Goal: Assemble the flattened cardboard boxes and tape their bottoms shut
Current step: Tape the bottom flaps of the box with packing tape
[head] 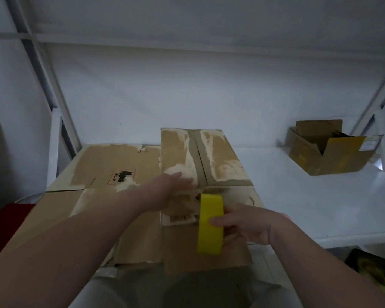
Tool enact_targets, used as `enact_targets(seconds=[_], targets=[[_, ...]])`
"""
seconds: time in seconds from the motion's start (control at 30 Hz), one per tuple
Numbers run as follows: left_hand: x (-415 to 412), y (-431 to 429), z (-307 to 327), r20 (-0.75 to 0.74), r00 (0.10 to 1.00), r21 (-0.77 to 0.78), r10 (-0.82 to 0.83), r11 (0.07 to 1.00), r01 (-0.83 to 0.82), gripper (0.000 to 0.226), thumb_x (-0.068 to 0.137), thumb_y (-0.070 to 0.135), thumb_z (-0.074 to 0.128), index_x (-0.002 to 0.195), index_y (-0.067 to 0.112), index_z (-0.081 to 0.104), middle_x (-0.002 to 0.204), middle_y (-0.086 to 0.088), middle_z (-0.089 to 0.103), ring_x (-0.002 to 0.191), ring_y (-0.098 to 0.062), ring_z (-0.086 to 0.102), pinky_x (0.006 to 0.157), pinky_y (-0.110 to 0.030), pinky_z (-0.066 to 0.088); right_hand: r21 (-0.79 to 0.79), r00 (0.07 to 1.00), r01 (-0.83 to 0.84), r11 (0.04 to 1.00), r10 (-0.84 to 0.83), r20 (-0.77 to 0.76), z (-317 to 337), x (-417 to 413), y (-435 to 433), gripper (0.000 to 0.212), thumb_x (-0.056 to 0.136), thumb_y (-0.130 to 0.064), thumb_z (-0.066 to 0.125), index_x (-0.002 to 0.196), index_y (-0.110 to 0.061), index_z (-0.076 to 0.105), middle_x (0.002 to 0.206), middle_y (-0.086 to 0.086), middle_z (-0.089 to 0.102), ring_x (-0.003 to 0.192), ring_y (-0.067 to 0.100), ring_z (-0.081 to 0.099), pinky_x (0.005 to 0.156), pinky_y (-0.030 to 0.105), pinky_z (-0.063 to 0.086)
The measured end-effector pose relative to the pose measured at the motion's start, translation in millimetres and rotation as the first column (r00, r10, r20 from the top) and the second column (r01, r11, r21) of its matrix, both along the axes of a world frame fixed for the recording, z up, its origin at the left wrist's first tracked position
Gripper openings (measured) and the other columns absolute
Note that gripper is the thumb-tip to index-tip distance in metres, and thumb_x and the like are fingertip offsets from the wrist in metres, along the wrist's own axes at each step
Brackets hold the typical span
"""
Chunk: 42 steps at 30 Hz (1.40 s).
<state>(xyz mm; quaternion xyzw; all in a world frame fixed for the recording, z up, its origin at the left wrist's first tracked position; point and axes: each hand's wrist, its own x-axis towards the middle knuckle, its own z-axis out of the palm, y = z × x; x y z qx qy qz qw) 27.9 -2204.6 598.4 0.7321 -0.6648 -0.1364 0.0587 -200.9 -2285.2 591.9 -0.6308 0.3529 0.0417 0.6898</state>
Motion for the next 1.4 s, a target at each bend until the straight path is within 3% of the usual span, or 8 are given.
enact_targets(seconds=[0.17, 0.27, 0.4, 0.57, 0.77, 0.93, 1.1, 1.4], targets=[[-6.7, -10.9, 4.0, 0.165, 0.979, -0.085, 0.118, 0.991, -0.105, 0.081, 0.084, -0.015, 0.048, 0.145, 0.036, 0.033, 0.159, 0.004, 0.015, 0.146, -0.021, 0.014, 0.115, -0.041, 0.026, -0.043, 0.988, 0.137, 0.990, -0.134, 0.078, -4.3, 25.1, 11.5, 0.033, 0.088, -0.030, 0.066, 0.117, -0.018, 0.058, 0.109, 0.004, 0.070, 0.096, 0.020, 0.069, 0.080, 0.034, 0.057], [-17.4, -2.7, -2.2, 0.181, 0.914, -0.314, 0.364, 0.902, -0.297, 0.041, 0.090, 0.009, 0.052, 0.128, 0.026, 0.052, 0.134, -0.002, 0.045, 0.117, -0.021, 0.045, 0.082, -0.034, 0.047, -0.083, 0.982, 0.175, 0.981, -0.167, 0.090, -8.8, 30.4, 12.6, 0.041, 0.086, -0.034, 0.067, 0.122, -0.016, 0.057, 0.110, 0.005, 0.069, 0.096, 0.022, 0.069, 0.082, 0.037, 0.057], [-39.8, 4.6, -19.4, -0.376, 0.774, -0.393, 0.510, 0.668, -0.632, 0.014, 0.092, 0.032, 0.052, 0.094, 0.018, 0.057, 0.084, 0.004, 0.057, 0.077, -0.017, 0.054, 0.059, -0.031, 0.042, -0.113, 0.992, 0.111, 0.987, -0.103, 0.074, -11.7, 27.0, 13.9, 0.043, 0.086, -0.037, 0.067, 0.122, -0.017, 0.056, 0.113, 0.004, 0.067, 0.098, 0.021, 0.068, 0.076, 0.034, 0.058], [-71.8, -5.2, -28.8, -0.908, 0.079, 0.315, 0.411, 0.795, -0.519, 0.040, 0.085, 0.041, 0.066, 0.115, 0.014, 0.060, 0.107, -0.009, 0.067, 0.096, -0.027, 0.066, 0.086, -0.047, 0.055, -0.171, 1.000, 0.015, 0.985, -0.015, -0.001, -6.2, 18.8, 5.6, 0.041, 0.086, -0.043, 0.064, 0.120, -0.021, 0.056, 0.111, -0.001, 0.067, 0.098, 0.018, 0.067, 0.082, 0.033, 0.058], [-79.8, -14.1, -35.6, -0.892, 0.126, 0.329, 0.433, 0.816, -0.475, 0.062, 0.072, 0.033, 0.079, 0.120, 0.007, 0.048, 0.109, -0.015, 0.065, 0.095, -0.030, 0.066, 0.082, -0.047, 0.057, -0.801, 0.973, 0.057, 0.596, -0.213, -0.089, 0.8, 6.2, -22.6, 0.048, 0.071, -0.065, 0.068, 0.064, -0.018, 0.057, 0.062, -0.003, 0.054, 0.061, 0.011, 0.052, 0.056, 0.024, 0.039], [-70.9, -9.0, -37.8, -0.876, 0.190, 0.344, 0.444, 0.850, -0.399, 0.060, 0.069, 0.031, 0.079, 0.120, 0.011, 0.053, 0.110, -0.014, 0.067, 0.097, -0.032, 0.067, 0.086, -0.051, 0.055, -0.942, 0.973, 0.185, 0.280, -0.184, 0.136, 2.0, 11.5, -36.6, 0.021, 0.083, -0.048, 0.065, 0.082, -0.027, 0.063, 0.086, -0.010, 0.058, 0.084, 0.009, 0.049, 0.066, 0.021, 0.034], [-61.6, -8.9, -35.5, -0.870, 0.230, 0.351, 0.436, 0.876, -0.332, 0.037, 0.083, 0.019, 0.070, 0.117, 0.013, 0.057, 0.110, -0.013, 0.068, 0.101, -0.031, 0.065, 0.090, -0.046, 0.053, -0.961, 0.997, 0.029, 0.277, -0.078, 0.007, -11.8, 29.4, -42.4, 0.045, 0.094, -0.042, 0.052, 0.137, -0.029, 0.050, 0.144, -0.007, 0.044, 0.134, 0.021, 0.029, 0.106, 0.033, 0.027], [-58.6, -12.6, -41.6, -0.906, 0.169, 0.325, 0.387, 0.895, -0.307, 0.051, 0.072, 0.028, 0.075, 0.119, 0.024, 0.053, 0.111, -0.006, 0.067, 0.102, -0.027, 0.064, 0.088, -0.042, 0.053, -0.952, 0.932, -0.274, 0.139, -0.204, -0.298, -15.2, 52.6, -58.8, 0.068, 0.084, -0.075, 0.033, 0.145, -0.046, 0.026, 0.155, -0.010, 0.023, 0.132, 0.029, 0.025, 0.103, 0.045, 0.026]])
